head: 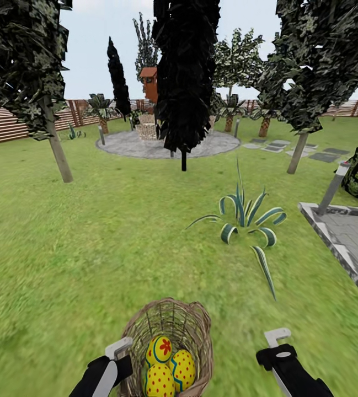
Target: Take the three Easter eggs out of the wicker basket on the lawn in the garden, then place them on the lawn next to a single tree (choose any tree) so that all three eggs are next to the same tree and none are left in the basket.
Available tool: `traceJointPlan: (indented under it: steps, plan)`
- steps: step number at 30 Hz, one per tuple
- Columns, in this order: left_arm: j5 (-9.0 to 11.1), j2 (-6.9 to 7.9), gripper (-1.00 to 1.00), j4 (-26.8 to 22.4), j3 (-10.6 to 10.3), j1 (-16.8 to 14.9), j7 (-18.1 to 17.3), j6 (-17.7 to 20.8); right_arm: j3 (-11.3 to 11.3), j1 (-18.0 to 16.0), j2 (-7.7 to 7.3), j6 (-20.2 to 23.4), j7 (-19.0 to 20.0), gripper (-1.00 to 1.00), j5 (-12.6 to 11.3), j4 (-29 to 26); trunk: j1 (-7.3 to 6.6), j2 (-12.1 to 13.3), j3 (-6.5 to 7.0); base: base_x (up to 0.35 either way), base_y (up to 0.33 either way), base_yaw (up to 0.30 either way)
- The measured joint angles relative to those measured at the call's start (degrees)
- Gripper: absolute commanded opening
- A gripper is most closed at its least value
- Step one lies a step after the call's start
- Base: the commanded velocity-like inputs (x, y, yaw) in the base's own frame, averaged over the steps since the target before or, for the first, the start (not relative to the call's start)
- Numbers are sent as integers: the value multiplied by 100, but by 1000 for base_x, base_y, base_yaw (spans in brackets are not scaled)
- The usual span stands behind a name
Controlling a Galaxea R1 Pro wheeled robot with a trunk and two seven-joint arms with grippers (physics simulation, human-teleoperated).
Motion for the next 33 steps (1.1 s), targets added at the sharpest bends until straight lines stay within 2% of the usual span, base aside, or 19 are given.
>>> traceJointPlan:
  steps: [6, 18, 24, 28, 33]
  plan:
    - [-5, 0, -100, 0, 0, 1, 1, 7, 7, 0, 7, 6, -2, 100, -9, 5, 0, 1, 32, 0, 0, 32]
    - [-10, 0, -100, 0, 1, 1, 2, 7, 17, -1, 18, 17, -10, 100, -27, 16, 0, 1, -59, 0, 0, 153]
    - [-20, 0, -100, 3, 0, 1, 2, 9, 6, 0, 12, 4, 15, 100, -9, -7, 0, 1, -68, 9, 0, 7]
    - [-10, 0, -100, -1, -7, 1, 2, 6, 8, 1, 17, 1, -14, 100, -10, 1, -3, 0, -68, 282, 0, 32]
    - [-11, -2, -100, -1, -8, 2, 2, 11, 8, -2, 18, -1, -18, 100, -2, 3, -3, 0, -68, 332, 0, 262]
